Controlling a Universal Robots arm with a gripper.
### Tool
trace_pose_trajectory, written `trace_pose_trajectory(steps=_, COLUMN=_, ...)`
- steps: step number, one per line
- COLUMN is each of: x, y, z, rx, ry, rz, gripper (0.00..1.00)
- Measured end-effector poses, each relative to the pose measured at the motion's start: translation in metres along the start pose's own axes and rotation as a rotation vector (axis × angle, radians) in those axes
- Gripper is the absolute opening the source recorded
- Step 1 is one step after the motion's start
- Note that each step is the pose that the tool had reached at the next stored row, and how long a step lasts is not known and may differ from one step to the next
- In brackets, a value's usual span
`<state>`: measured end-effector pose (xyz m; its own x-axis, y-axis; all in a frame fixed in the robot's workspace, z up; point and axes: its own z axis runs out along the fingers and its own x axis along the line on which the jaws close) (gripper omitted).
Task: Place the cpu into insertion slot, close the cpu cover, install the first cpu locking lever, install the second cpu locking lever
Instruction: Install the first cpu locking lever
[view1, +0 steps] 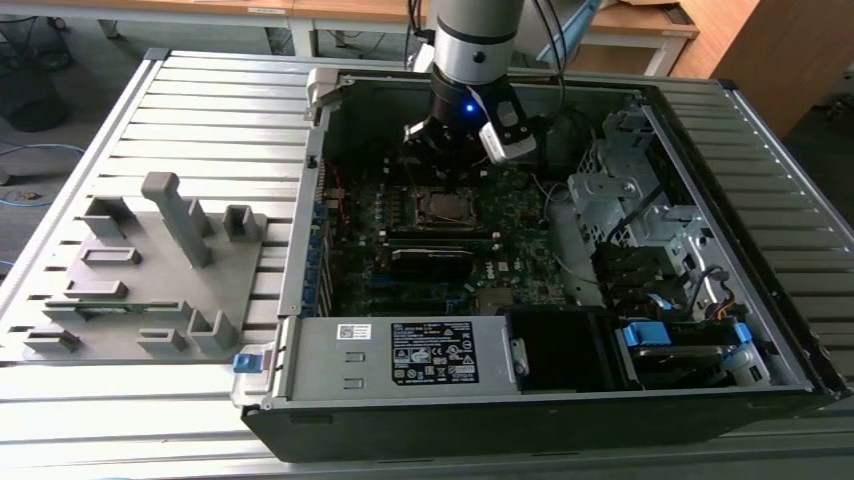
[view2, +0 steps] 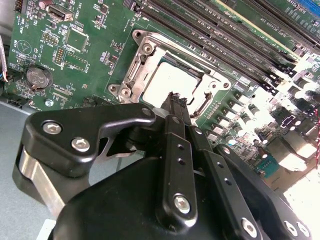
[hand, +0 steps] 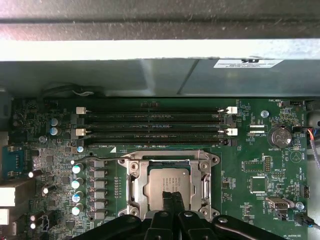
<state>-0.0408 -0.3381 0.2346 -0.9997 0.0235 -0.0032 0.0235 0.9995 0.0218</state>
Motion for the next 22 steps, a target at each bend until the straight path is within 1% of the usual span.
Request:
trace_pose_trajectory(steps=6, x=0.0, y=0.0, z=-0.0003, rx=0.0, ry=0.0, rz=0.0, gripper=0.11)
trace_pose_trajectory(steps=10, x=-0.0024, y=0.0, z=-0.0002, rx=0.0, ry=0.0, rz=0.0, gripper=0.11)
trace_pose_trajectory(steps=19, x=-0.0025, y=-0.0008, z=0.0001, rx=0.0001, ry=0.0, rz=0.0, gripper=0.11)
trace_pose_trajectory(steps=22, x=-0.0024, y=-0.0008, z=-0.0012, rx=0.0001, ry=0.0001, rz=0.0, gripper=0.11)
